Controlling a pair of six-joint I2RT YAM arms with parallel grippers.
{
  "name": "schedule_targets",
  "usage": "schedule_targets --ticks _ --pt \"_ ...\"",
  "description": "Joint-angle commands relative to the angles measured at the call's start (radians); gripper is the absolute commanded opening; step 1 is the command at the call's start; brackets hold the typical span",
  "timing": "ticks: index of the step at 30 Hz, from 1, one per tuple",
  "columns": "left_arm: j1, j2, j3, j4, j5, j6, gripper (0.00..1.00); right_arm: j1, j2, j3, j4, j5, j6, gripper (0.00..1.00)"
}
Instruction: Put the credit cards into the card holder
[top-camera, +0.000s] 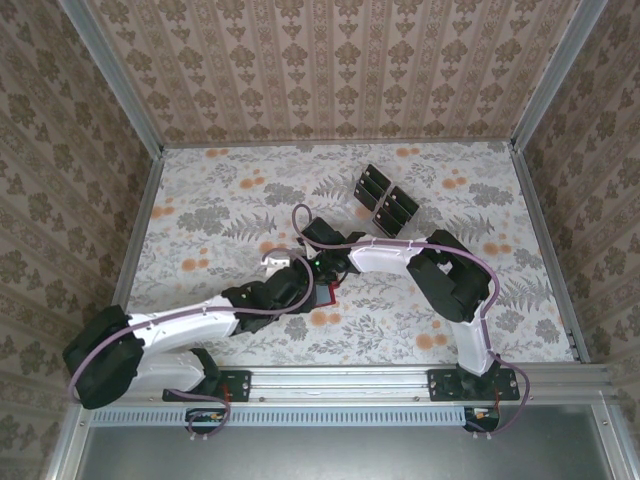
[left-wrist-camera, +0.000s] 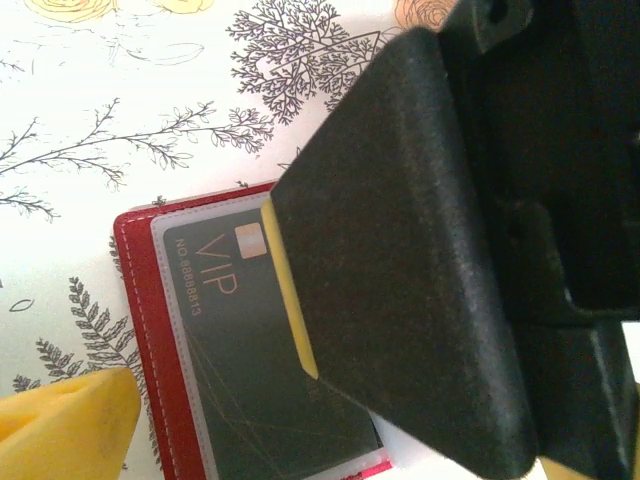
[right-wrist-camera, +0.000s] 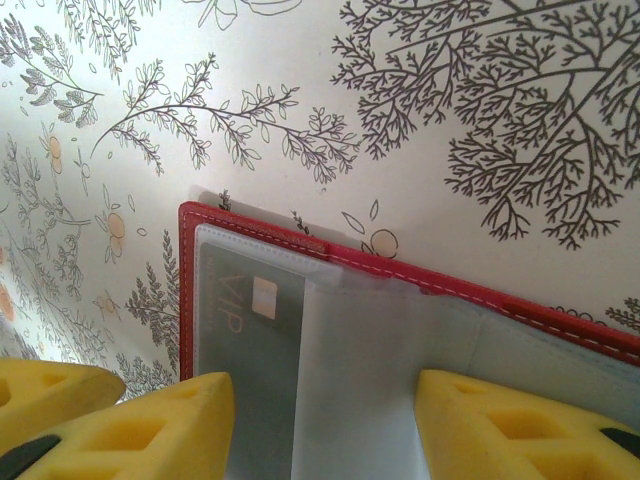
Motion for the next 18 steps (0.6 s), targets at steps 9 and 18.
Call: schedule_targets --ticks 9,18 --pt "-0.006 0.068 0.014 0.006 -0.075 0.002 1.00 0.006 0.022 -0.038 -0.030 -0.023 0.016 0.53" --pt "-0.007 0.110 -0.019 0.000 -0.081 -0.030 1.00 0.003 0.005 -0.034 -0.032 -0.028 0.015 0.53"
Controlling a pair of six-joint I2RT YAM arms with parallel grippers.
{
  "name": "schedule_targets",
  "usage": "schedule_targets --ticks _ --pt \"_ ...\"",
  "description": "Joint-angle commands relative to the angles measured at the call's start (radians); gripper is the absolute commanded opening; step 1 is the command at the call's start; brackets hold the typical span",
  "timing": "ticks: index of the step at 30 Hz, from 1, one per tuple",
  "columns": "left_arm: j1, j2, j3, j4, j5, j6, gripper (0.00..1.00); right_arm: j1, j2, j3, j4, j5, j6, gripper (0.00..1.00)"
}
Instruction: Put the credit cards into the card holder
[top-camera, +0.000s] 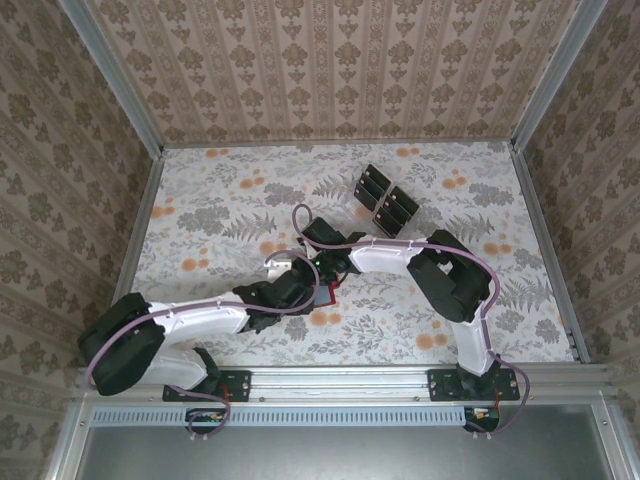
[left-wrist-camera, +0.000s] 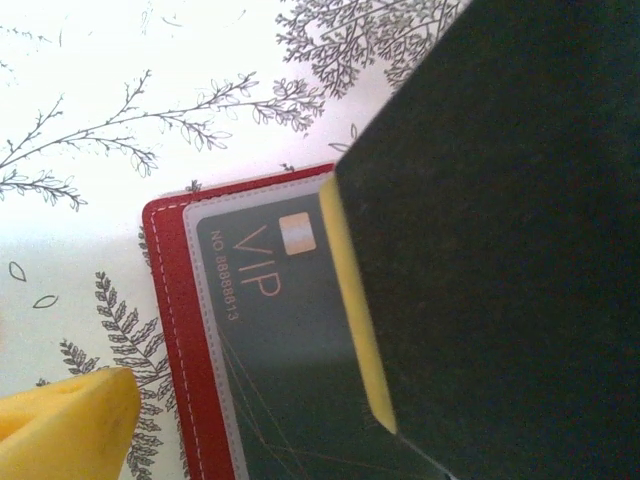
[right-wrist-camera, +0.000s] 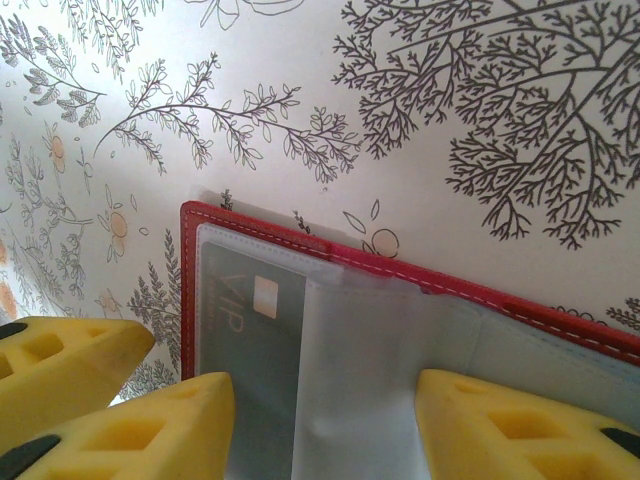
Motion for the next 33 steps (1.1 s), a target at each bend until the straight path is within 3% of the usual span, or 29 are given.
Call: schedule_targets --ticks 1,19,33 --pt "-0.007 0.011 -0.023 -0.006 -0.028 -0.028 1.00 0.002 0.006 -0.029 -0.038 -0.024 0.015 0.53" --pt "-0.007 0.030 -0.071 0.029 -0.018 -0.065 1.00 -0.057 -0.110 -0.064 -0.024 -0.015 0.025 0.53" --pt "-0.007 0.010 -0.083 0.031 -0.024 -0.066 1.00 -0.059 -0.074 -0.118 0.029 -0.034 0.061 0.53"
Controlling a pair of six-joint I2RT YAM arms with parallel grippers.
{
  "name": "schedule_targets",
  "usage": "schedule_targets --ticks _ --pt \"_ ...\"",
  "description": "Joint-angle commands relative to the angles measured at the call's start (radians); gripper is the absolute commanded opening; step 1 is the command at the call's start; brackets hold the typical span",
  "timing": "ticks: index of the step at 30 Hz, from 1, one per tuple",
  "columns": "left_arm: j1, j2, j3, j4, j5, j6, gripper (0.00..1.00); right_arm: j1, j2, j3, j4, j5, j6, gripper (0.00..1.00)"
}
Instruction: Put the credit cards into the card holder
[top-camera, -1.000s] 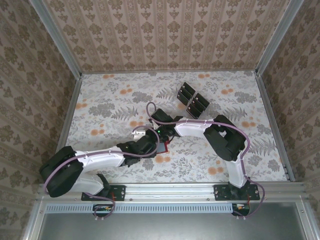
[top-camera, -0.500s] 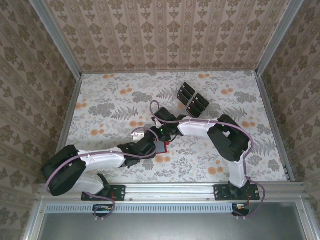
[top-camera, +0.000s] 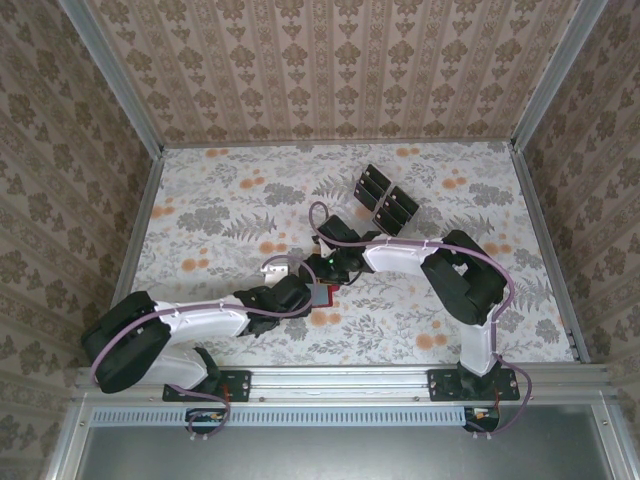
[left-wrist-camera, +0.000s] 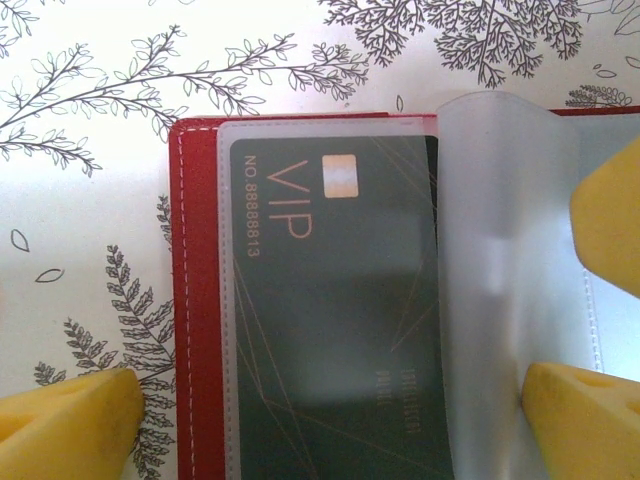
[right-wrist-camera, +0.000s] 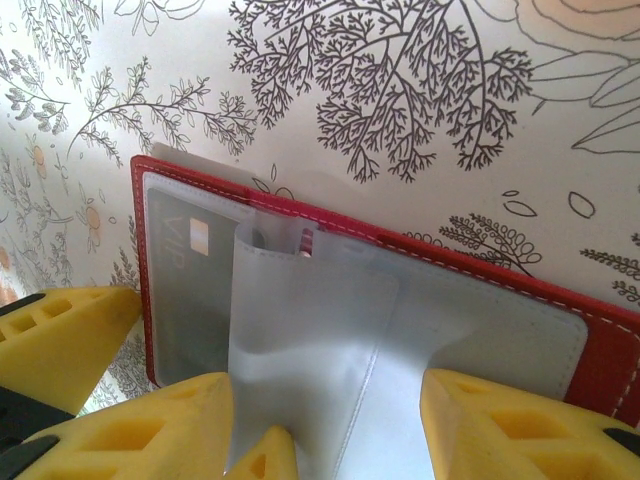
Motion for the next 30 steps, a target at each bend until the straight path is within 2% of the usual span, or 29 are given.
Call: schedule_targets --ticks 1,22,30 --pt "-0.005 -0.009 -0.030 -0.033 -0.002 -0.022 1.00 -0.001 0.016 -0.014 0.029 -0.019 0.029 0.53" --pt "0.000 -0.203 -0.014 -0.102 -0.028 0.004 1.00 0.001 0.050 -0.040 0.141 -0.098 0.099 0.53" --pt "0.013 -0.185 -0.025 -0.085 -0.011 0.018 1.00 0.001 0.047 -0.047 0.153 -0.100 0.112 0.53"
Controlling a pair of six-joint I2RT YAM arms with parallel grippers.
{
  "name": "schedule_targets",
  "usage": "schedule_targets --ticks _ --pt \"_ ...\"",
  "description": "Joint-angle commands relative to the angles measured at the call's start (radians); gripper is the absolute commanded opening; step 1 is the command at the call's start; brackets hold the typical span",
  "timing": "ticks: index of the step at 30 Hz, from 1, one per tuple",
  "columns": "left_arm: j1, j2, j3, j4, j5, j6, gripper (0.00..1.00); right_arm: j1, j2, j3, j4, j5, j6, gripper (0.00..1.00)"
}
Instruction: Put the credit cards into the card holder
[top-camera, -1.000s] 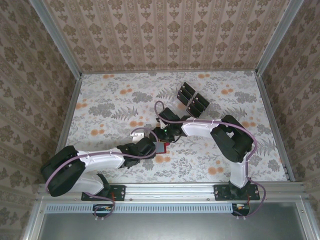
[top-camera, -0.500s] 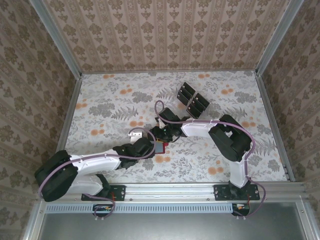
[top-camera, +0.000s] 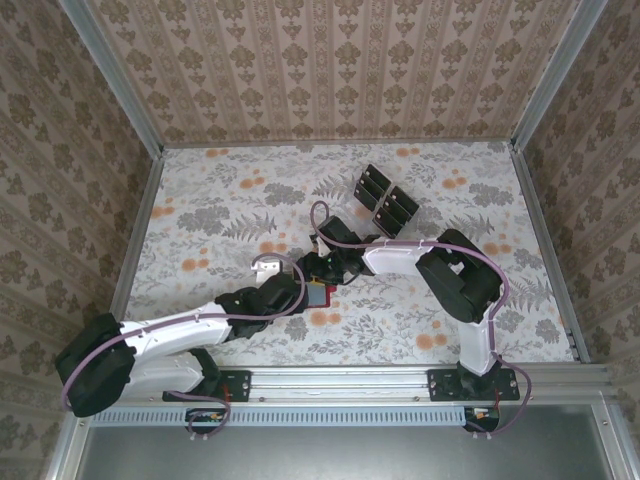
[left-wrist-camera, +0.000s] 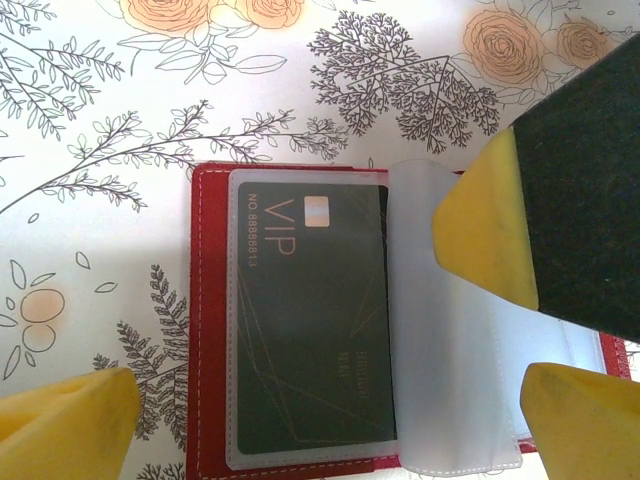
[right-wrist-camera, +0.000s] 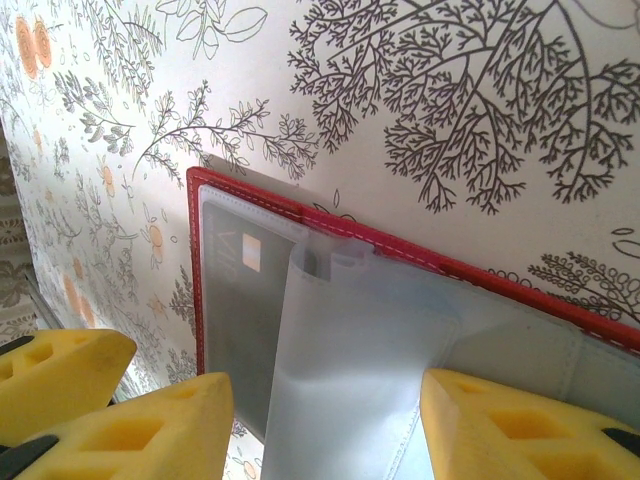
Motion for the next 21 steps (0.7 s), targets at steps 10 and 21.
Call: schedule_targets --ticks 10,21 --pt "0.013 0.120 -0.013 0.023 -0.008 0.003 1.00 0.000 0.013 -0.015 0.009 -0.030 0.026 0.53" --pt "0.020 0.126 -0.060 0.027 -0.025 -0.059 1.00 -0.004 -0.092 -0.084 0.025 0.012 0.056 0.54"
